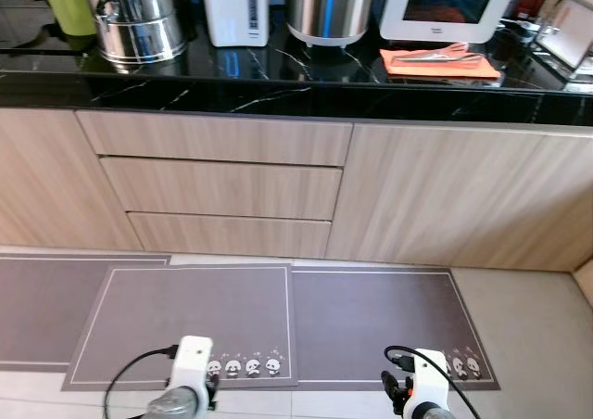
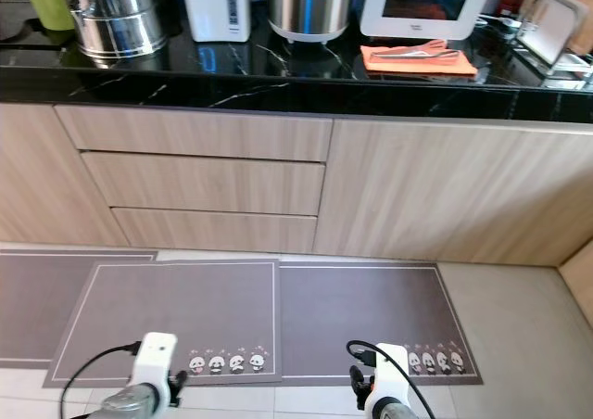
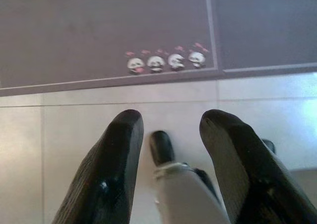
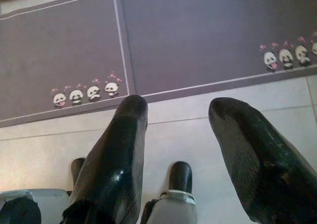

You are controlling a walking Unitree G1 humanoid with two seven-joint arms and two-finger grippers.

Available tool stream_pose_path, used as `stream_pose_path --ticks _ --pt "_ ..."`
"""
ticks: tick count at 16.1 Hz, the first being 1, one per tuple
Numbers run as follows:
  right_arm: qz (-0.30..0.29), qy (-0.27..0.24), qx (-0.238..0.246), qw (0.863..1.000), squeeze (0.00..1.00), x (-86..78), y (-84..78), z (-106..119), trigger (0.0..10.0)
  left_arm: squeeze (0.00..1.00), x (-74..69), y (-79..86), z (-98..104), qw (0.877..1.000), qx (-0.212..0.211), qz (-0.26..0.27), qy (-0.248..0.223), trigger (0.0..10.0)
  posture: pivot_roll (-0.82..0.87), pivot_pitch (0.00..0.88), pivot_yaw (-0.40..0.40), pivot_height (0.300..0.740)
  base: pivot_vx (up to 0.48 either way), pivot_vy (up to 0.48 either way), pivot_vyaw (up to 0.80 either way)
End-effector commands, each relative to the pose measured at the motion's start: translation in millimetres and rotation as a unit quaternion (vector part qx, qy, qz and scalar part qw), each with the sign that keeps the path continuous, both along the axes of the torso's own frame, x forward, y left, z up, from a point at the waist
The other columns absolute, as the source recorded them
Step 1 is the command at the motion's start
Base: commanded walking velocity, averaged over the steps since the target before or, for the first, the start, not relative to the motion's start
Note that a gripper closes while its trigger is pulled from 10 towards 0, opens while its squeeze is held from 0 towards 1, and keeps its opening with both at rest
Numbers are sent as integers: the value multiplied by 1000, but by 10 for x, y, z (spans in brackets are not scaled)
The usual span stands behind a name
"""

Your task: Kitchen organization

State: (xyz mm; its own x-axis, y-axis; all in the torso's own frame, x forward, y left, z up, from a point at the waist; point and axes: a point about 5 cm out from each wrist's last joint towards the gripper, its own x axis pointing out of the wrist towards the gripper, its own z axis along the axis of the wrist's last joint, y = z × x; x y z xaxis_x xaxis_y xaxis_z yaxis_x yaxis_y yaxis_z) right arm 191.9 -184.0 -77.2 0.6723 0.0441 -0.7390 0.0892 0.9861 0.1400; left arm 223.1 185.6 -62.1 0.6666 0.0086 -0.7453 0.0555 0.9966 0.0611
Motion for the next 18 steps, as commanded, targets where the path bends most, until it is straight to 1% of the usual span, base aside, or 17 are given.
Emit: stream_pose_path --ticks 1,2,5,6,8,10,11,13,14,16,18 --pt "1 -2 -3 1000 0 27 -13 15 10000 0 4 13 7 1000 2 1 -5 10000 28 0 -49 740 0 0 0" --pt "1 -4 -2 1000 0 32 5 16 10000 0 22 44 22 1000 8 -11 -5 10000 30 0 -46 740 0 0 0" --pt "13 -1 4 1000 0 36 81 9 10000 0 80 130 71 1000 17 -9 -11 10000 60 0 -55 740 0 0 0" --pt "22 1 -1 1000 0 41 94 9 10000 0 83 119 71 1000 12 -6 -11 10000 52 0 -46 740 0 0 0" --pt "7 -12 2 1000 0 114 86 49 10000 0 70 66 54 1000 15 -26 -6 10000 35 0 -30 740 0 0 0" --pt "16 -11 -7 1000 0 136 67 61 10000 0 107 50 76 999 19 -32 -11 10000 40 0 -21 740 0 0 0" --pt "10 -10 -13 1000 0 139 25 65 10000 0 131 46 95 999 25 -43 -19 10000 30 0 -9 740 0 0 0" --pt "-10 -18 -12 1000 0 165 -21 87 10000 0 6 168 30 998 39 -41 7 10000 9 0 12 740 0 0 0" --pt "-11 -18 -12 1000 0 163 -16 85 10000 0 -90 258 -14 996 58 -53 29 10000 2 0 12 740 0 0 0" --pt "-11 -16 -11 1000 0 156 -12 80 10000 0 -123 298 -25 995 67 -58 35 10000 3 0 5 740 0 0 0" --pt "-13 -14 -8 1000 0 128 -11 65 10000 0 -160 306 -44 996 65 -50 37 10000 8 0 -4 740 0 0 0"
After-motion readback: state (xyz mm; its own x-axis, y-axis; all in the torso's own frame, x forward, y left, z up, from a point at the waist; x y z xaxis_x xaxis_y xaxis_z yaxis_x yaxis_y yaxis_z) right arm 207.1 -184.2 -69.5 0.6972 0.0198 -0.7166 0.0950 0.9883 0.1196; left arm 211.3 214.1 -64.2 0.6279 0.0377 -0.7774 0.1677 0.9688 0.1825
